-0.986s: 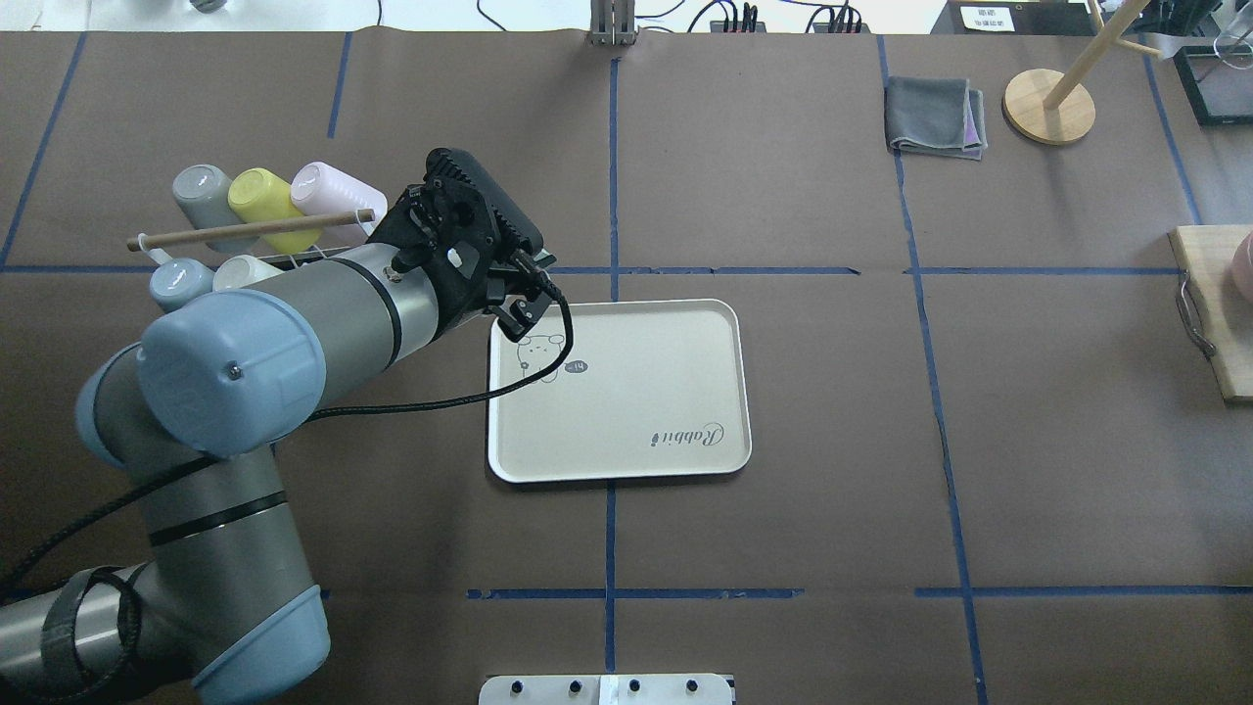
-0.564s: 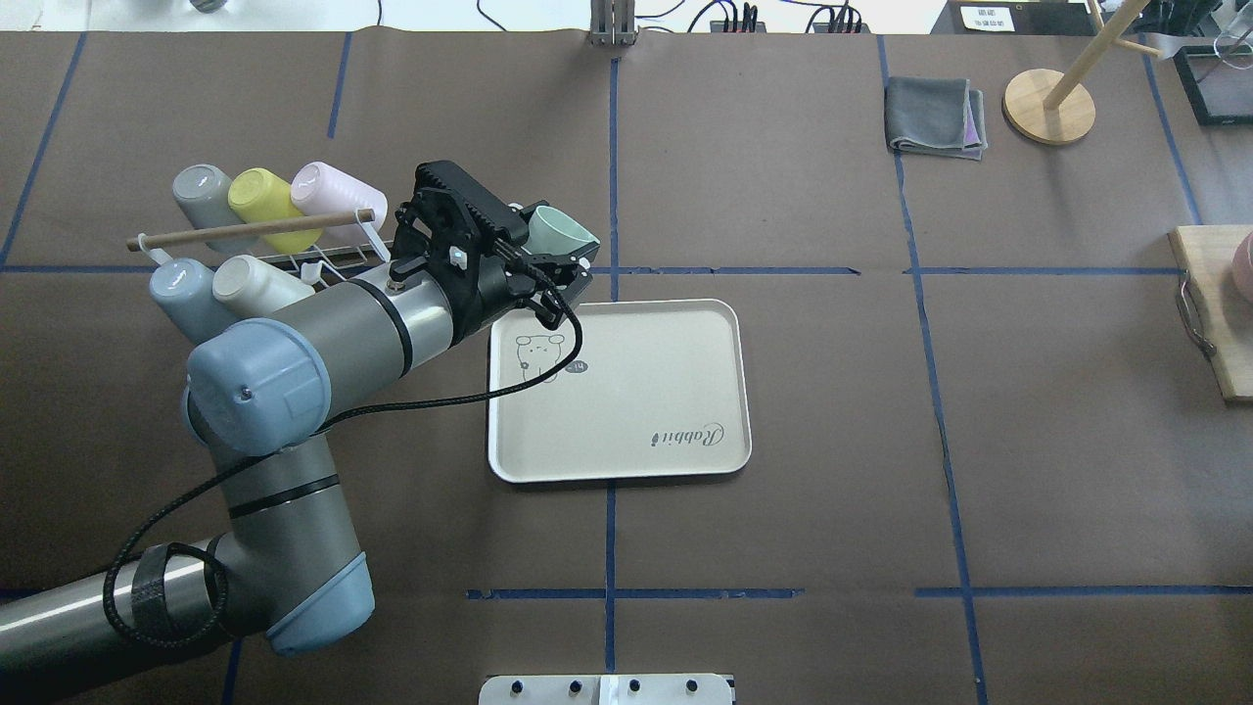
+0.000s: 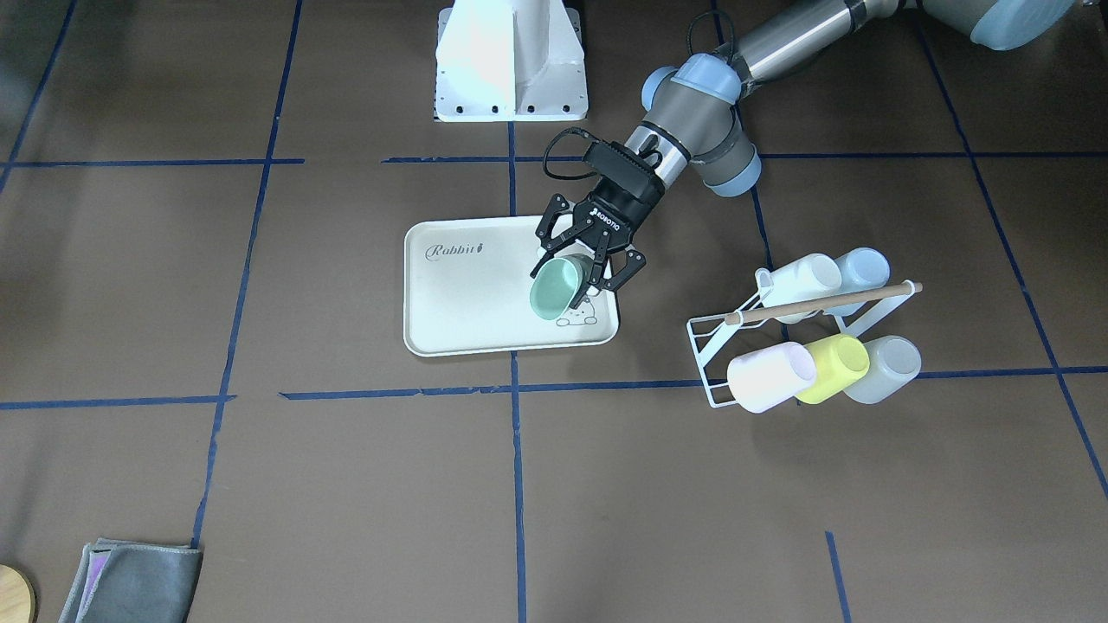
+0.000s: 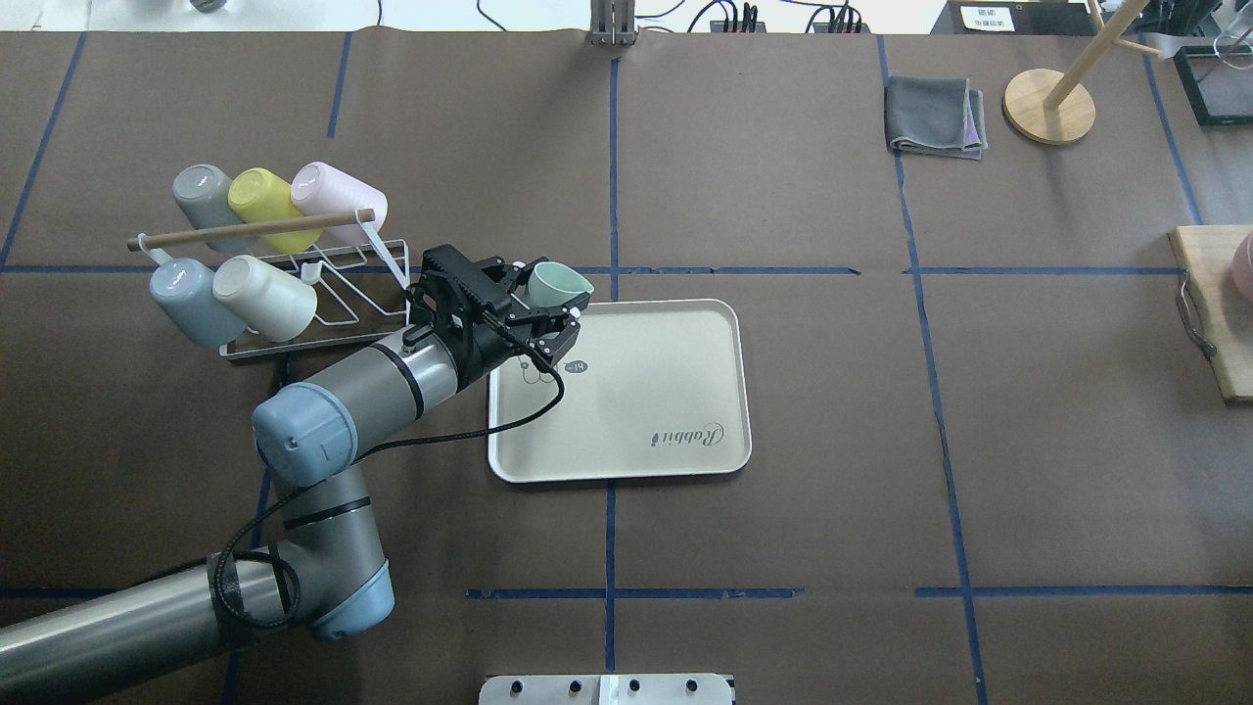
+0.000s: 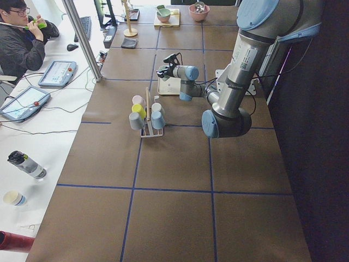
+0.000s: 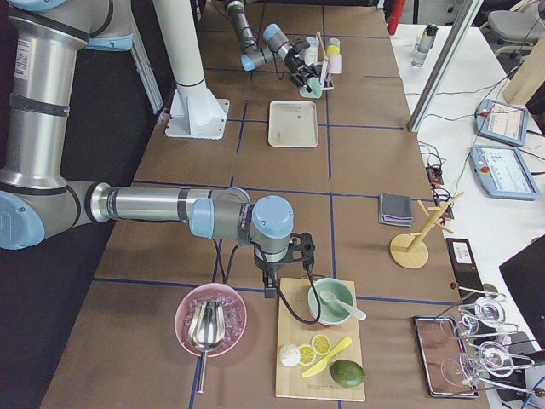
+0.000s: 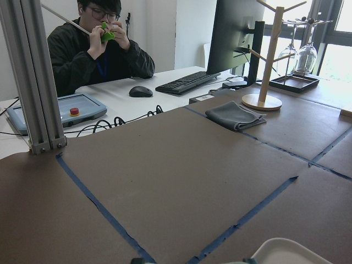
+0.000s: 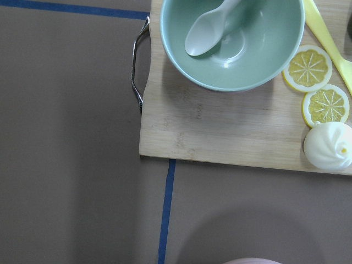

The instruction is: Pick up and place green cup on tray

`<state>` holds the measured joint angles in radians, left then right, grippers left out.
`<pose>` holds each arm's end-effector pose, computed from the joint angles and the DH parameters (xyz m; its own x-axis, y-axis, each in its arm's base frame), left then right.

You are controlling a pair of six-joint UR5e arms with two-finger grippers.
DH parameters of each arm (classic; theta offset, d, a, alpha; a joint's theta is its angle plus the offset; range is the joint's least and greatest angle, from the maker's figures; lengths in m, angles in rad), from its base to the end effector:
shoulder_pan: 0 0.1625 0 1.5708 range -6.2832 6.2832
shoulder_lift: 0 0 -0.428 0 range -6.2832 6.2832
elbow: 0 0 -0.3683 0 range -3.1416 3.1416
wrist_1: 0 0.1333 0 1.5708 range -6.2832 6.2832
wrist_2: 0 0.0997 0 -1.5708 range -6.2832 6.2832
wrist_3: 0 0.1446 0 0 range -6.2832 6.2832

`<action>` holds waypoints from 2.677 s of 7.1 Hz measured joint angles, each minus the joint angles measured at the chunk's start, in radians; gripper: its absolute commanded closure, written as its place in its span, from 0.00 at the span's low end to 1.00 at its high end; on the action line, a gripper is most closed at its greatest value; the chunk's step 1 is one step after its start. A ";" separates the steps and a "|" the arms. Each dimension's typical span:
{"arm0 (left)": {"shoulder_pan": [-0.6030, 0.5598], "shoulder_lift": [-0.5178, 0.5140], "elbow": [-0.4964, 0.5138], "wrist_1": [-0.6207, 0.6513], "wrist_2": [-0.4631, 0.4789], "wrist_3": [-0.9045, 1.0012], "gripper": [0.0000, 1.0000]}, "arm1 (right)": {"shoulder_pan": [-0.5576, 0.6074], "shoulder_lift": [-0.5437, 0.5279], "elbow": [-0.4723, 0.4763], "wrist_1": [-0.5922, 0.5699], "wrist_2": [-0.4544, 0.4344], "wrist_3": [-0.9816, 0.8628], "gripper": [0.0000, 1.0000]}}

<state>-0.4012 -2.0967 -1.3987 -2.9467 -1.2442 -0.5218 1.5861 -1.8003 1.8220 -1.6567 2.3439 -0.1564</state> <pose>0.5556 -0.4309 0.2849 0.5009 0.6795 -0.5362 0.4560 0.3194 0.8307 0.0379 -0.3632 0.6810 0.7086 -0.1004 0.6984 0.0963 0.9943 0.0452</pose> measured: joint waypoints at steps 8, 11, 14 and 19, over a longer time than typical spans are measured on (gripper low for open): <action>0.098 -0.111 0.142 -0.105 0.091 0.031 0.23 | 0.000 -0.002 -0.004 0.000 0.000 -0.002 0.00; 0.096 -0.107 0.142 -0.108 0.091 0.110 0.23 | 0.000 -0.001 -0.003 0.000 0.000 -0.001 0.00; 0.094 -0.101 0.142 -0.110 0.090 0.127 0.22 | 0.000 -0.002 -0.004 0.000 0.000 -0.001 0.00; 0.092 -0.099 0.142 -0.111 0.089 0.130 0.19 | 0.000 -0.002 -0.006 0.000 0.000 -0.002 0.00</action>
<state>-0.3094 -2.1954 -1.2563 -3.0572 -1.1551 -0.3915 1.5861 -1.8022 1.8165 -1.6567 2.3439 -0.1580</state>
